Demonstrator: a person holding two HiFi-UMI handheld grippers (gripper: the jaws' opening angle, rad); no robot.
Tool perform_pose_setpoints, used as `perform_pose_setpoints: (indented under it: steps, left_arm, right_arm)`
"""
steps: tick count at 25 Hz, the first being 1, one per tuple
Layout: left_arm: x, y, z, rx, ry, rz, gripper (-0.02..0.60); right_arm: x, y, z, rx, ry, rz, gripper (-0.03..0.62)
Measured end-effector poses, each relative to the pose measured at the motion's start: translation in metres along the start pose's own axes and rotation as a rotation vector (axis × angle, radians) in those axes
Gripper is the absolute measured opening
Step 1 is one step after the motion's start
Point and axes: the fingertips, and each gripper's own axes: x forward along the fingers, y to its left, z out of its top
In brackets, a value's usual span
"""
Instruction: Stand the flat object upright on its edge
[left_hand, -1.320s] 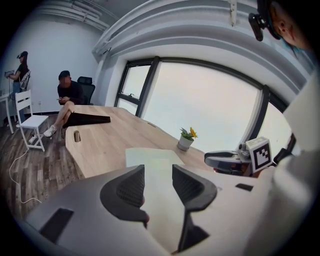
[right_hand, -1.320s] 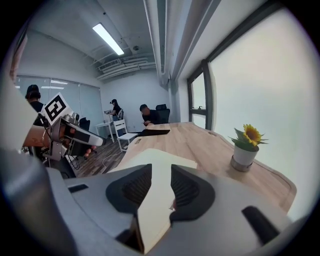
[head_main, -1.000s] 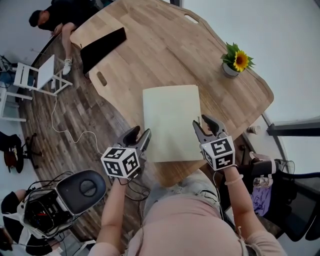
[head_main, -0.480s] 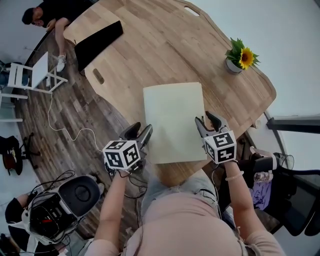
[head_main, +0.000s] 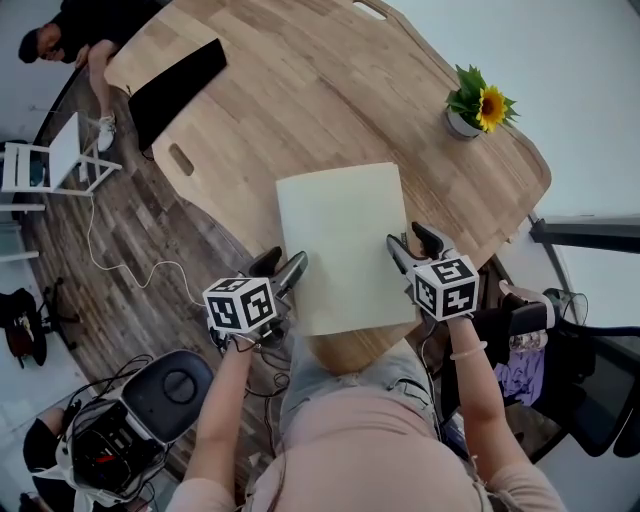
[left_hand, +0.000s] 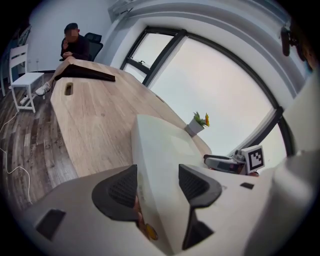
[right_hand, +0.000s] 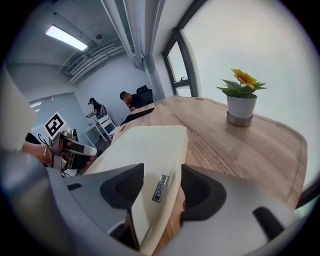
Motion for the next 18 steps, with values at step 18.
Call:
perform_pose_setpoints:
  steps: [18]
  left_arm:
    - [0.021, 0.003, -0.013, -0.073, 0.154, -0.109, 0.275]
  right_arm:
    - [0.011, 0.003, -0.019, 0.337, 0.081, 0.2, 0.262]
